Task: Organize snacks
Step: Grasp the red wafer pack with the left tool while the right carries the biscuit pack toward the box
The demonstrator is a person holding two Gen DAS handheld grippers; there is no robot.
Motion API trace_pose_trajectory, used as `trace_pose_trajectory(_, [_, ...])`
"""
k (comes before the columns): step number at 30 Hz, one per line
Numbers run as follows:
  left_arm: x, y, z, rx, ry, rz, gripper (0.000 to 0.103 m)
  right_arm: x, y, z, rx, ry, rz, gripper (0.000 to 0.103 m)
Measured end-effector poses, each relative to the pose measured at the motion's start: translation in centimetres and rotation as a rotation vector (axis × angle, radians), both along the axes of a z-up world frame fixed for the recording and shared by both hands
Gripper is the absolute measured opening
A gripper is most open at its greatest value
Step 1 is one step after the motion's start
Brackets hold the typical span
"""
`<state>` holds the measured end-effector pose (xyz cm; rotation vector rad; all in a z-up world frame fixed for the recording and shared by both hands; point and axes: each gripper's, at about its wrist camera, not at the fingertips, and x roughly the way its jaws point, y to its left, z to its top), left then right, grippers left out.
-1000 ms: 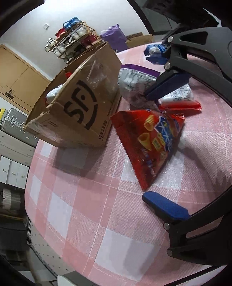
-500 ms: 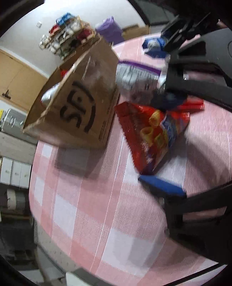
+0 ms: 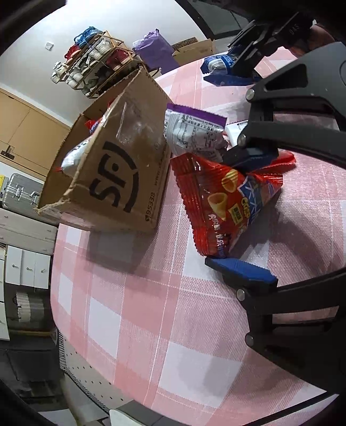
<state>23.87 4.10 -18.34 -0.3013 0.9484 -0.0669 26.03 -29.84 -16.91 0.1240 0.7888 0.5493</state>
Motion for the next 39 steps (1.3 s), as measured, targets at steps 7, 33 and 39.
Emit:
trace_pose_trajectory(7, [-1.9,0.4,1.5,0.007,-0.026,-0.001,0.055,-0.8,0.1,1.0,0.004,-0.020,0.004,0.047])
trace_pose_trajectory(33, [-10.0,0.8,8.7,0.026,-0.159,-0.015,0.055,-6.9,-0.7,7.3,0.039,-0.147,-0.001,0.047])
trace_pose_trajectory(39, [-11.9,-0.1,11.6,0.054,-0.218,-0.048,0.056,-8.4,-1.0,9.3,0.068,-0.159,0.023,0.047])
